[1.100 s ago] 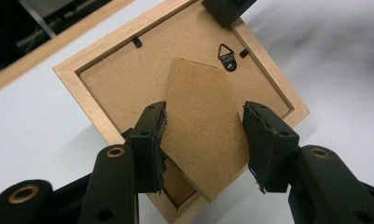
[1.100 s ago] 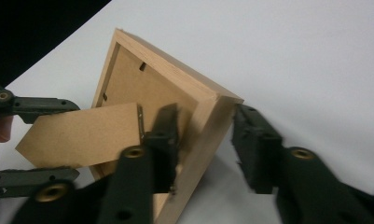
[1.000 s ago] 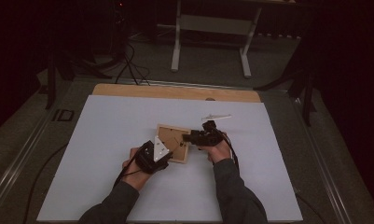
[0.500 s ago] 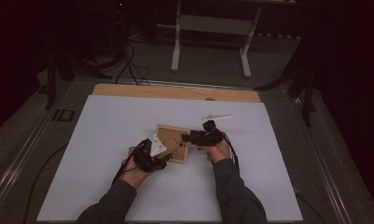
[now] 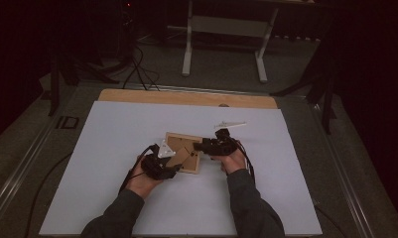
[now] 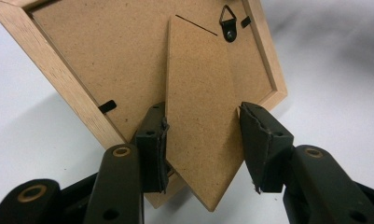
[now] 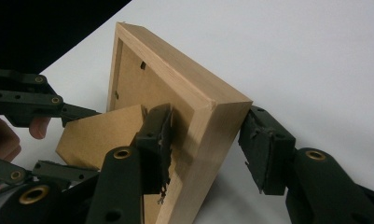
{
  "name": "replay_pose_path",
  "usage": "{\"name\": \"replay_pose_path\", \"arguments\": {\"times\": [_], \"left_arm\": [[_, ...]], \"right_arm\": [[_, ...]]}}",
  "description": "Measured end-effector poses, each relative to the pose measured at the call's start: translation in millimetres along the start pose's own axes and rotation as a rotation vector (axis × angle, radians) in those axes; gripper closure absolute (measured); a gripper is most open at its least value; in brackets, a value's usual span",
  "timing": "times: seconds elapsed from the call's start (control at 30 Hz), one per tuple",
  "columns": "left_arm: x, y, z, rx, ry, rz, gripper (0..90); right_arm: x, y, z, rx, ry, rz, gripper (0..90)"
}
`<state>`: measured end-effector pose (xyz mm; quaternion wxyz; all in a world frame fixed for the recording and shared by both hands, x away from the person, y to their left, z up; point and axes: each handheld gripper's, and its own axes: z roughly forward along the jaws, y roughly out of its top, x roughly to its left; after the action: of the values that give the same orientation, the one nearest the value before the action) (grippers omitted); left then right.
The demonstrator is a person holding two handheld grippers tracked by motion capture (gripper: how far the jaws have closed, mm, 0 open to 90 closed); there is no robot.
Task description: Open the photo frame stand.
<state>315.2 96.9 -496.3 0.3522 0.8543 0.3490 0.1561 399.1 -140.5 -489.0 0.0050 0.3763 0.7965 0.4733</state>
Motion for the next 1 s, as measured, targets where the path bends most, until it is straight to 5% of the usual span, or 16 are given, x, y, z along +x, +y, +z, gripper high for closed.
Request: {"name": "replay_pose_path", "arguments": {"times": [0.4, 1.0], "left_arm": [[4.1, 5.5, -0.1, 0.020, -0.019, 0.001, 57.0], [8.9, 15.3, 10.7, 0.026, 0.032, 0.022, 59.5]], "right_arm": [[5.2, 1.6, -2.9, -0.026, -0.032, -0.029, 56.0], [14.8, 8.3, -10.6, -0.074, -0.130, -0.121, 59.1]]}}
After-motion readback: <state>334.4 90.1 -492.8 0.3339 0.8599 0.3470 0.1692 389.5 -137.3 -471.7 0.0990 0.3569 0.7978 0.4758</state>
